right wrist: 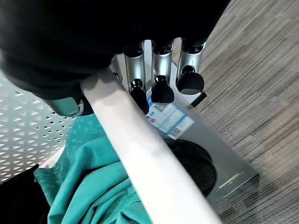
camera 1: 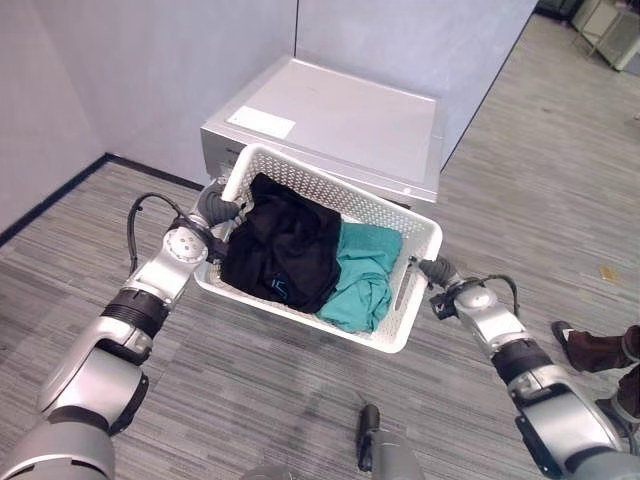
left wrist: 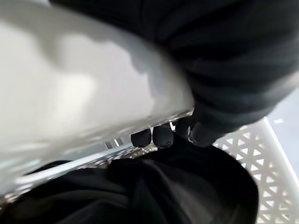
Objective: Grab the laundry basket,head to the washer,open it,put in the laundry and shut it.
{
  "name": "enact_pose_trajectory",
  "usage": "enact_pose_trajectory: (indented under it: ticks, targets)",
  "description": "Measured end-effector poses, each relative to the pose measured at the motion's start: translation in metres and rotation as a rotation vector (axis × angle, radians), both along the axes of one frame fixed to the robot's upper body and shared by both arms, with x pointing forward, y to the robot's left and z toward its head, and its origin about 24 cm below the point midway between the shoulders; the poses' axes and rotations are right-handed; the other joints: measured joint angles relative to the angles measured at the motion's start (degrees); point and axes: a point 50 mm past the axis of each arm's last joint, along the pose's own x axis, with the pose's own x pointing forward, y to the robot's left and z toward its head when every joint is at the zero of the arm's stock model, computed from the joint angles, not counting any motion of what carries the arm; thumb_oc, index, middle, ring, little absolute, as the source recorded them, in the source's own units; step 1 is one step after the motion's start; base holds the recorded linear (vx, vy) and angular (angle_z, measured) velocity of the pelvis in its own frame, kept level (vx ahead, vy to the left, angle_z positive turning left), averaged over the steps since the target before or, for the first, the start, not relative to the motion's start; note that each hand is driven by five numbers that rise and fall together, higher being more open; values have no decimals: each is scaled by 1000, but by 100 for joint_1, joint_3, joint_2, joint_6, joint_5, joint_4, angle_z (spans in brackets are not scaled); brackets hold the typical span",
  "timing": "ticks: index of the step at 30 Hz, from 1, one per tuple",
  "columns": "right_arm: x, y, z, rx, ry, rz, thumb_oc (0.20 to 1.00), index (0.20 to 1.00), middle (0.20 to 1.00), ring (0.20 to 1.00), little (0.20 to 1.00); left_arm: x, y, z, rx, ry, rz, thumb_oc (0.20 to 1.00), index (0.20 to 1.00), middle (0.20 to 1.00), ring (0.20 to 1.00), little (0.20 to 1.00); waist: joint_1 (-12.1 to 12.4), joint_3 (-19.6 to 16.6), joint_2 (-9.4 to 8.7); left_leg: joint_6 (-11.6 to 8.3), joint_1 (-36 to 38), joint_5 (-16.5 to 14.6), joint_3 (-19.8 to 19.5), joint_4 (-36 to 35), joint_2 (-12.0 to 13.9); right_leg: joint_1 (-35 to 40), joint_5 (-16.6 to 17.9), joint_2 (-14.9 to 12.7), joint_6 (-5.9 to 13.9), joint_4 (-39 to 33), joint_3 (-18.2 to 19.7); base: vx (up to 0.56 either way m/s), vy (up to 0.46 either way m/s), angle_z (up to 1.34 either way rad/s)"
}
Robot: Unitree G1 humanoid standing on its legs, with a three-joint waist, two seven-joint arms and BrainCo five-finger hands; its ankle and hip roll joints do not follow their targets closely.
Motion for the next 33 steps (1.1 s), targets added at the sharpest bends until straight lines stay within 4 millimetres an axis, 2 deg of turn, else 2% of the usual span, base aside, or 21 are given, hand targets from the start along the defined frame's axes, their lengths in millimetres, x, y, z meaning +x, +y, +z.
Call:
enact_pose_trajectory:
  ticks: [1,2,4,6,7,8,9,11,12,13,15,16,17,18,19,21,22,23,24,27,33]
  targets:
    - [-7,6,-15,-38,56,43,200,200,200,200,200,-3,9,-21,6,95,31,200,200,200,200,200,-25,-45,-232,-447,94,137,42,448,-316,338,80,57,-455,-124,34,452,-256,43]
    - [-23,-8,-33,-89,140,63,200,200,200,200,200,-12,1,-56,-9,204,1,200,200,200,200,200,-112,-127,-34,-789,151,-181,-99,1207,-338,1032,59,-39,-252,-196,532,228,-224,52]
    - [-35,-6,-40,-61,163,109,200,200,200,200,200,-19,3,-60,10,218,-17,200,200,200,200,200,20,-192,-210,-984,-474,-106,-148,1939,102,1259,-208,-183,-357,-153,609,148,-248,51]
    - [-23,-3,-16,-66,79,129,200,200,200,200,200,-20,15,-54,30,203,11,200,200,200,200,200,128,-171,-73,-1132,-1928,806,-487,4095,378,860,-501,-239,67,448,617,108,-206,-11]
    - [-17,1,-7,-41,40,133,200,200,200,200,200,-21,23,-49,44,195,29,200,200,200,200,200,88,-173,-42,-770,-2359,821,-505,4481,445,842,-534,-236,264,548,661,136,-192,-35]
    - [-17,3,-5,-21,22,139,200,200,200,200,200,-20,28,-42,37,173,43,200,200,200,200,200,41,-121,-111,-935,-2515,1582,-527,4498,389,712,-701,-210,101,866,662,215,-72,-36]
    - [-18,6,-6,-12,25,148,200,200,200,200,200,-20,30,-42,33,169,50,200,200,200,200,200,118,-27,-139,-957,-2464,1932,-332,4575,367,597,-1054,-170,215,1303,601,181,-27,-48]
    - [-18,9,-8,-11,28,154,200,200,200,200,200,-20,32,-40,35,166,65,200,200,200,200,200,149,32,-423,-1353,-2619,2352,-76,4729,248,960,-1134,-292,184,1121,726,249,46,-13]
    - [-18,5,-9,-7,33,136,200,200,200,200,200,-20,29,-41,33,164,50,200,200,200,200,200,208,46,-381,-706,-2579,1363,-136,4171,341,1058,-1047,-305,231,887,744,288,119,33]
    - [-12,4,0,32,-7,119,200,200,200,200,200,-18,29,-34,42,146,45,200,200,200,200,200,217,87,-405,-581,-2637,662,-354,2793,570,1090,-852,-330,161,452,831,143,47,12]
    - [-5,7,6,53,-29,123,200,200,200,200,200,-18,33,-30,31,144,58,200,200,200,200,200,285,162,-417,-773,-2396,809,-773,719,840,1173,-642,-370,250,216,1041,182,106,-13]
    - [-1,6,10,50,-41,116,200,200,200,200,200,-17,31,-31,27,144,55,200,200,200,200,200,337,215,-299,-938,-2263,935,-870,162,1083,1211,-674,-386,487,222,1039,204,144,-41]
    - [4,1,14,39,-42,95,200,200,200,200,200,-14,26,-35,12,154,56,200,200,200,200,200,338,278,20,-892,-2095,892,-926,-23,1324,1352,-727,-352,807,213,965,143,107,-40]
    - [4,1,16,37,-51,91,200,200,200,200,200,-12,23,-34,11,147,54,200,200,200,200,200,364,300,70,-940,-2130,964,-820,-22,1335,1385,-858,-373,979,274,1017,142,110,-44]
    - [6,-2,22,31,-73,84,200,200,200,200,200,-9,20,-27,11,117,54,200,200,200,200,200,494,329,118,-939,-2150,966,-700,-103,1336,1028,-1221,-432,1094,1143,1025,115,132,-33]
    - [6,-3,22,29,-71,66,200,200,200,200,200,-6,16,-17,12,77,44,200,200,200,200,200,485,242,-33,-1056,-2076,939,-660,-488,1144,1028,-1746,-655,1159,2038,899,96,141,7]
    - [6,-1,21,31,-66,68,200,200,200,200,200,-3,15,-9,25,58,40,200,200,200,200,200,461,158,-387,-941,-2204,974,-547,-266,844,1271,-1983,-1028,1074,1516,944,72,101,19]
    - [9,-2,26,27,-82,64,200,200,200,200,200,-1,13,-2,30,33,41,200,200,200,200,200,501,104,-267,-677,-2340,917,-735,663,731,1416,-1701,-1184,1516,1020,818,55,86,-8]
    - [9,-3,28,23,-86,65,200,200,200,200,200,-1,13,-1,29,28,39,200,200,200,200,200,528,45,-63,-575,-2052,835,-760,433,874,1516,-1612,-1070,1535,774,871,48,80,-24]
    - [9,4,38,-2,-129,91,200,200,200,200,200,2,15,15,20,-33,56,200,200,200,200,200,508,50,-214,-550,-1813,1217,-503,-126,711,1800,-1234,-1240,1615,118,1077,37,52,-14]
    - [0,15,53,43,-220,142,200,200,200,200,200,-4,30,27,55,-60,75,200,200,200,200,200,636,27,-316,-403,-1653,1247,-366,-305,610,1980,-942,-1354,1561,-190,1106,38,63,-5]
